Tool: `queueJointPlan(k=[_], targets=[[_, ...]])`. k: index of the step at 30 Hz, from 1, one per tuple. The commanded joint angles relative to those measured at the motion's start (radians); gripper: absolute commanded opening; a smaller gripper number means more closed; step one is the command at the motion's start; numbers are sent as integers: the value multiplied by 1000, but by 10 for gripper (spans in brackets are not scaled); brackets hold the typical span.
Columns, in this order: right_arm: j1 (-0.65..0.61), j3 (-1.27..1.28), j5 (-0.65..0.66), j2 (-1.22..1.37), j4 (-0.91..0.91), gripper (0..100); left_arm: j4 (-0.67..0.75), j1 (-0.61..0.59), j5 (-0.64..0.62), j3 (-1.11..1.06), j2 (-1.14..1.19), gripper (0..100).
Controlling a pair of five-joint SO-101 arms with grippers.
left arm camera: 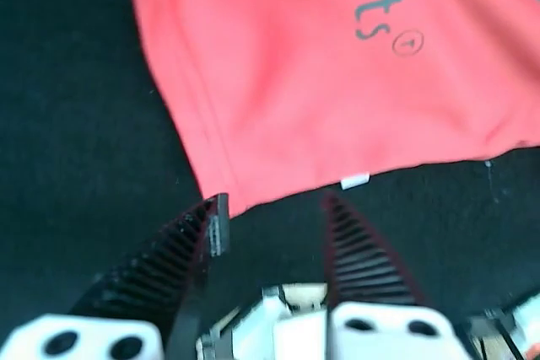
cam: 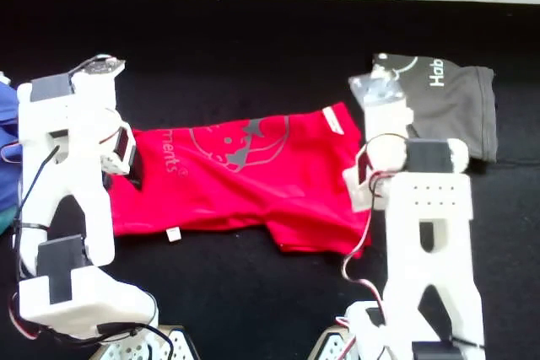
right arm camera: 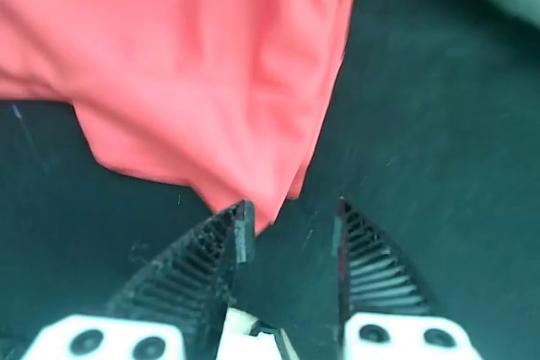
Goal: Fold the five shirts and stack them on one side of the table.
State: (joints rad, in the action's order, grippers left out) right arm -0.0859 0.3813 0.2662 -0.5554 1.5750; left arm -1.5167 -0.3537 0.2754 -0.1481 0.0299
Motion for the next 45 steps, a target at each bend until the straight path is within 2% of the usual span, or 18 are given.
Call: queueJointPlan(k=[1, 3, 7, 11, 16, 22, 25, 29, 34, 40, 45], targets=[[8, -56, 3, -35, -41, 3, 110, 38, 3, -76, 22, 0], [12, -19, 3, -18, -96, 26, 175, 39, 3, -110, 77, 26], [12, 39, 3, 88, -271, 28, 310, 44, -5, -81, 162, 9], [-2, -47, -2, 262, -364, 28, 342, 53, -118, 65, 275, 9], [-91, -292, -95, 469, -361, 28, 253, 101, -181, 317, 473, 9], [-173, -532, -110, 754, -367, 28, 169, 97, -192, 584, 691, 9], [-173, -630, -106, 932, -367, 28, 137, 87, -190, 696, 805, 9], [-101, -743, -106, 1113, -360, 28, 29, 44, -192, 911, 917, 9], [-51, -849, -106, 1196, -360, 28, -51, -58, -186, 1184, 1053, 9], [-153, -960, -104, 1250, -366, 28, -120, -110, -184, 1423, 1191, 9], [-211, -1056, -104, 1314, -332, 28, -169, -160, -184, 1518, 1221, 9]])
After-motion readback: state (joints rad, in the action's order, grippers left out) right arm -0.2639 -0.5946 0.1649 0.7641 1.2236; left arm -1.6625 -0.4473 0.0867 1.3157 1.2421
